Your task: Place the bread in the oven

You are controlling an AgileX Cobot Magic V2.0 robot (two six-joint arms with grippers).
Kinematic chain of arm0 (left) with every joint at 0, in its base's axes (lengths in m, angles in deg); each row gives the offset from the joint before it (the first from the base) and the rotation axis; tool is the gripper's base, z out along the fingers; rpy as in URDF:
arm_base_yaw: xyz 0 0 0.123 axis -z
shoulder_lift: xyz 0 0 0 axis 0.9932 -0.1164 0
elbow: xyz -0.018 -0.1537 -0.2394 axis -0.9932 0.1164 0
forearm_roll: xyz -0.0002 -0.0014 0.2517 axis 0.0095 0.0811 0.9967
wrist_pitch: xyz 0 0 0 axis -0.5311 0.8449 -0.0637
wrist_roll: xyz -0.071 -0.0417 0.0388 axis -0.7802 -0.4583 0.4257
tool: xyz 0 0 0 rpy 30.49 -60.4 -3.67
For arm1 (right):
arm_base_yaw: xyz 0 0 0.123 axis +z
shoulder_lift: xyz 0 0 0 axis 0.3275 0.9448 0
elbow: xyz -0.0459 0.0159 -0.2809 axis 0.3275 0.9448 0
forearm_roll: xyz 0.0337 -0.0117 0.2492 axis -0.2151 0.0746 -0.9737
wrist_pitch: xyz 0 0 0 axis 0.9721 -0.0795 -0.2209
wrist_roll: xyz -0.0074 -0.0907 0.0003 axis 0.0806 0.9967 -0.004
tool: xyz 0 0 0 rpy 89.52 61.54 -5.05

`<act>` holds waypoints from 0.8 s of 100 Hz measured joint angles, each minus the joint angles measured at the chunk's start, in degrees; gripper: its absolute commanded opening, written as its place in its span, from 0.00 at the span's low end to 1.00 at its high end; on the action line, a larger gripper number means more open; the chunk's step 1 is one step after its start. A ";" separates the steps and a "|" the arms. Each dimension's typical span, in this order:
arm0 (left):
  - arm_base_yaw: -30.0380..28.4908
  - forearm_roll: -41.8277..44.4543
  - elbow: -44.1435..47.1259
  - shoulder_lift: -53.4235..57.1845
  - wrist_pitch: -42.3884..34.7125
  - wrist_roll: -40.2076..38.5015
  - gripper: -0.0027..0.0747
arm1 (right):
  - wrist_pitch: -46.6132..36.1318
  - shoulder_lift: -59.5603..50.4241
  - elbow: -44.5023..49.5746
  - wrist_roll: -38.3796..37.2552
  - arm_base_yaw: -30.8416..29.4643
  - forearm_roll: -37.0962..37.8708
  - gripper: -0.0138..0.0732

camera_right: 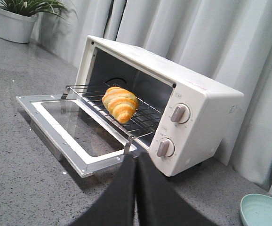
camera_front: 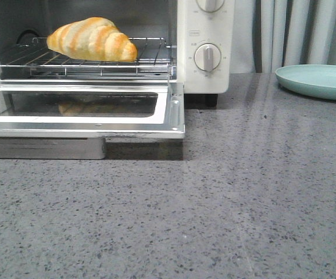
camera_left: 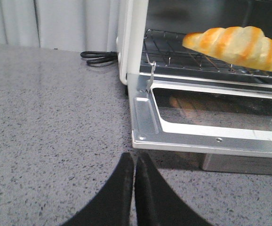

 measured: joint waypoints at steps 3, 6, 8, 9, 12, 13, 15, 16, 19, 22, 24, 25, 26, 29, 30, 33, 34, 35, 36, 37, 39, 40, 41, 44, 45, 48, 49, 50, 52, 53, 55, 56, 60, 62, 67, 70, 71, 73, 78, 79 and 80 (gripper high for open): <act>-0.15 0.67 0.00 0.00 0.85 -0.85 0.01 | 0.00 0.00 0.00 0.00 0.00 0.00 0.10; -0.25 0.95 0.00 0.00 1.66 -1.20 0.01 | 0.00 0.00 0.00 0.00 0.00 0.00 0.10; -0.28 1.24 0.00 0.00 2.22 -1.47 0.01 | 0.03 0.00 0.10 0.00 0.00 0.00 0.10; -0.28 1.22 0.00 0.00 2.65 -1.60 0.01 | 0.03 0.00 0.03 0.00 0.00 0.00 0.10; -0.28 1.37 0.00 0.00 3.68 -1.84 0.01 | 0.03 0.00 0.03 0.00 0.00 0.00 0.10; -0.28 1.45 0.00 0.00 3.98 -1.84 0.01 | 0.03 0.00 0.03 0.00 0.00 0.00 0.10; -0.28 1.58 0.00 0.00 4.92 -2.00 0.01 | 0.03 0.00 0.03 0.00 0.00 0.00 0.10; -0.28 1.59 0.00 0.00 5.62 -2.00 0.01 | 0.03 0.00 0.03 0.00 0.00 0.00 0.10; -0.28 1.59 0.00 0.00 7.14 -2.22 0.01 | 0.03 0.00 0.03 0.00 0.00 0.00 0.10; -0.28 1.59 0.00 0.00 8.21 -2.34 0.01 | 0.03 0.00 0.03 0.00 0.00 0.00 0.10; -0.28 1.59 -0.06 0.00 8.47 -2.34 0.01 | 0.03 0.00 0.03 0.00 0.00 0.00 0.10; -0.28 1.59 -0.06 0.00 8.46 -2.34 0.01 | 0.03 0.00 0.03 0.00 0.00 0.00 0.10; -0.28 1.59 0.00 0.00 8.49 -2.34 0.01 | 0.03 0.00 0.03 0.00 0.00 0.00 0.10; -0.28 1.59 0.00 0.00 8.62 -2.44 0.01 | 0.03 0.00 0.03 0.00 0.00 0.00 0.10; -0.28 1.59 0.00 0.00 8.62 -2.44 0.01 | 0.03 0.00 0.03 0.00 0.00 0.00 0.10; -0.28 1.59 -0.06 0.00 8.65 -2.44 0.01 | 0.03 0.00 0.03 0.00 0.00 0.00 0.10; -0.28 1.59 -0.06 0.00 8.75 -2.44 0.01 | 0.03 0.00 0.03 0.00 0.00 0.00 0.10; -0.28 1.59 0.00 0.00 8.75 -2.44 0.01 | 0.03 0.00 0.03 0.00 0.00 0.00 0.10; -0.28 1.59 0.00 0.00 8.75 -2.44 0.01 | 0.03 0.00 0.03 0.00 0.00 0.00 0.10; -0.28 1.59 -0.06 0.00 8.75 -2.44 0.01 | 0.03 0.00 0.03 0.00 0.00 0.00 0.10; -0.28 1.59 -0.06 0.00 8.75 -2.44 0.01 | 0.03 0.00 0.03 0.00 0.00 0.00 0.10; -0.28 1.59 0.00 0.00 8.75 -2.44 0.01 | 0.03 0.00 0.03 0.00 0.00 0.00 0.10; -0.28 1.59 0.00 0.00 8.75 -2.44 0.01 | 0.03 0.00 0.03 0.00 0.00 0.00 0.10; -0.28 1.59 0.00 0.00 8.75 -2.44 0.01 | 0.03 0.00 0.03 0.00 0.00 0.00 0.10; -0.28 1.59 -0.06 0.00 8.75 -2.44 0.01 | 0.03 0.00 0.03 0.00 0.00 0.00 0.10; -0.28 1.59 0.00 0.00 8.75 -2.44 0.01 | 0.03 0.00 0.03 0.00 0.00 0.00 0.10; -0.28 1.59 -0.06 0.00 8.75 -2.44 0.01 | 0.03 0.00 0.03 0.00 0.00 0.00 0.10; -0.28 1.59 -0.06 0.00 8.75 -2.44 0.01 | 0.03 0.00 0.03 0.00 0.00 0.00 0.10; -0.28 1.59 0.00 0.00 8.75 -2.44 0.01 | 0.03 0.00 0.03 0.00 0.00 0.00 0.10; -0.28 1.59 -0.06 0.00 8.75 -2.44 0.01 | 0.03 0.00 0.03 0.00 0.00 0.00 0.10; -0.28 1.59 -0.06 0.00 8.75 -2.44 0.01 | 0.03 0.00 0.03 0.00 0.00 0.00 0.10; -0.28 1.59 -0.06 0.00 8.75 -2.44 0.01 | 0.03 0.00 0.03 0.00 0.00 0.00 0.10; -0.28 1.59 0.00 0.00 8.75 -2.44 0.01 | 0.03 0.00 0.03 0.00 0.00 0.00 0.10; -0.28 1.59 0.00 0.00 8.75 -2.44 0.01 | 0.03 0.00 0.03 0.00 0.00 0.00 0.10; -0.28 1.59 -0.06 0.00 8.75 -2.44 0.01 | 0.03 0.00 0.03 0.00 0.00 0.00 0.10; -0.28 1.59 0.00 0.00 8.75 -2.44 0.01 | 0.03 0.00 0.03 0.00 0.00 0.00 0.10; -0.28 1.59 -0.06 0.00 8.75 -2.44 0.01 | 0.03 0.00 0.03 0.00 0.00 0.00 0.10; -0.28 1.59 -0.06 0.00 8.75 -2.44 0.01 | 0.03 0.00 0.03 0.00 0.00 0.00 0.10; -0.28 1.59 -0.06 0.00 8.75 -2.44 0.01 | 0.03 0.00 0.03 0.00 0.00 0.00 0.10; -0.28 1.59 0.00 0.00 8.75 -2.44 0.01 | 0.03 0.00 0.03 0.00 0.00 0.00 0.10; -0.28 1.59 -0.06 0.00 8.75 -2.44 0.01 | 0.03 0.00 0.03 0.00 0.00 0.00 0.10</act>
